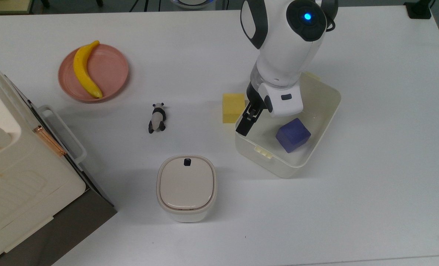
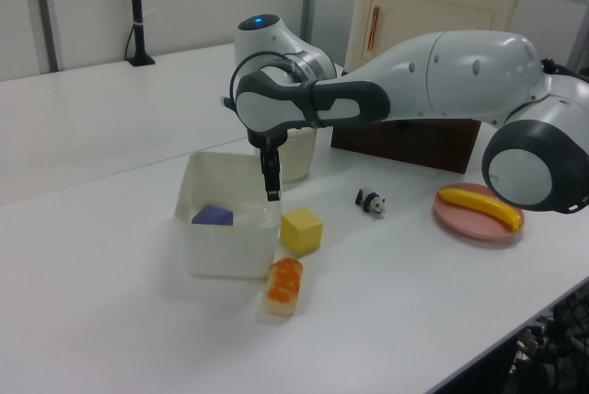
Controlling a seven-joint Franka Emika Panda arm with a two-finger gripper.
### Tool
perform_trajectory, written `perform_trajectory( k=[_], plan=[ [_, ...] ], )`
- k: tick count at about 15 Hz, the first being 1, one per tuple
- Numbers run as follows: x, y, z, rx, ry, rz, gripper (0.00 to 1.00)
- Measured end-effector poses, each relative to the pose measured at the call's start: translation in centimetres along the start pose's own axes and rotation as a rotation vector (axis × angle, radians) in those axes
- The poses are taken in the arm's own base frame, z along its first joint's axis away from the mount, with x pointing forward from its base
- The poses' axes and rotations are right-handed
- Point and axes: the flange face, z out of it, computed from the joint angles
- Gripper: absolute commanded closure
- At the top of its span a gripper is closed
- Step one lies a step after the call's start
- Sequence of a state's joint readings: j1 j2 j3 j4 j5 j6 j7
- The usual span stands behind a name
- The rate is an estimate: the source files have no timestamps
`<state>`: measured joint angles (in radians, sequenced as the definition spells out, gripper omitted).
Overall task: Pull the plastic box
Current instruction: 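Drag the box across the table toward the yellow cube, then lift the gripper out of the box and raise it away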
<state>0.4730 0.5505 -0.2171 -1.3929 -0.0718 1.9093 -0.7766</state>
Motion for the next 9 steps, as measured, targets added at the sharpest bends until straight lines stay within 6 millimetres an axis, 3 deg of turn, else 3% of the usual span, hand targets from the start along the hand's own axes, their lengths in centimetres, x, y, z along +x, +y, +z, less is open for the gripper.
perform_trajectory(
  k=[4, 9],
  plan=[
    [0.0, -0.3, -1.1, 0.027, 0.038, 0.015, 0.00],
    [-0.6, -0.6, -5.7, 0.021, 0.122, 0.079, 0.00]
  ],
)
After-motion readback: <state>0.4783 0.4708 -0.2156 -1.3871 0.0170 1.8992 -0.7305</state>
